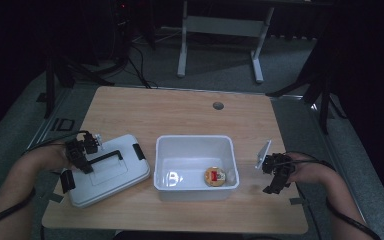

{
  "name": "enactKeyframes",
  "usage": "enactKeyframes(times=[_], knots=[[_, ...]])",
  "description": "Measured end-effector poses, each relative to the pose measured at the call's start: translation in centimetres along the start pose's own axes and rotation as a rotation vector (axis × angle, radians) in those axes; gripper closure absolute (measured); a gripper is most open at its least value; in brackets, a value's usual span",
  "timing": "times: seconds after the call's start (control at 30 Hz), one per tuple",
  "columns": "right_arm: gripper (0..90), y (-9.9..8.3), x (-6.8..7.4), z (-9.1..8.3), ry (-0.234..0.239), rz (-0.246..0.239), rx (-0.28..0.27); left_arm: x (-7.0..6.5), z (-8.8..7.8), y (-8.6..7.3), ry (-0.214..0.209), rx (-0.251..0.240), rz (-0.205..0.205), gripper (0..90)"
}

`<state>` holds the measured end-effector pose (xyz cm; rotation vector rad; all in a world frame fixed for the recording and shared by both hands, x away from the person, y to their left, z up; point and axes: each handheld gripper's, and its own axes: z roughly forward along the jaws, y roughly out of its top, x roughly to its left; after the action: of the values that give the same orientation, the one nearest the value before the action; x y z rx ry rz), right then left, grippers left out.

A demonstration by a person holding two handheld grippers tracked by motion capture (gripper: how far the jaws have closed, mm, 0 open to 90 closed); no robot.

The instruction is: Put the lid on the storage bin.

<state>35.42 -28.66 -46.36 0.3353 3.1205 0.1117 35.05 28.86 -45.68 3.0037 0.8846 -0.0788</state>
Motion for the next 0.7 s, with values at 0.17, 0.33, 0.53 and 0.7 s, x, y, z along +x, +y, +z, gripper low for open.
enactKeyframes(times=[0.17,0.33,0.53,0.7], knots=[[15.2,-0.1,0.0,0.0,-0.004,-0.002,-0.009,-0.6,-1.2,-0.9,-0.006,-0.002,0.025,83.4],[15.1,-0.2,0.0,-0.1,-0.012,0.003,-0.005,-0.9,-2.5,-1.6,0.007,-0.012,0.028,83.3],[15.2,-0.2,0.0,-0.1,-0.008,0.004,-0.012,-1.4,-4.1,-2.1,0.027,-0.015,0.037,83.3],[15.2,-0.2,-0.1,0.0,-0.003,0.002,-0.012,-1.8,-5.3,-2.4,0.038,-0.027,0.059,83.3]])
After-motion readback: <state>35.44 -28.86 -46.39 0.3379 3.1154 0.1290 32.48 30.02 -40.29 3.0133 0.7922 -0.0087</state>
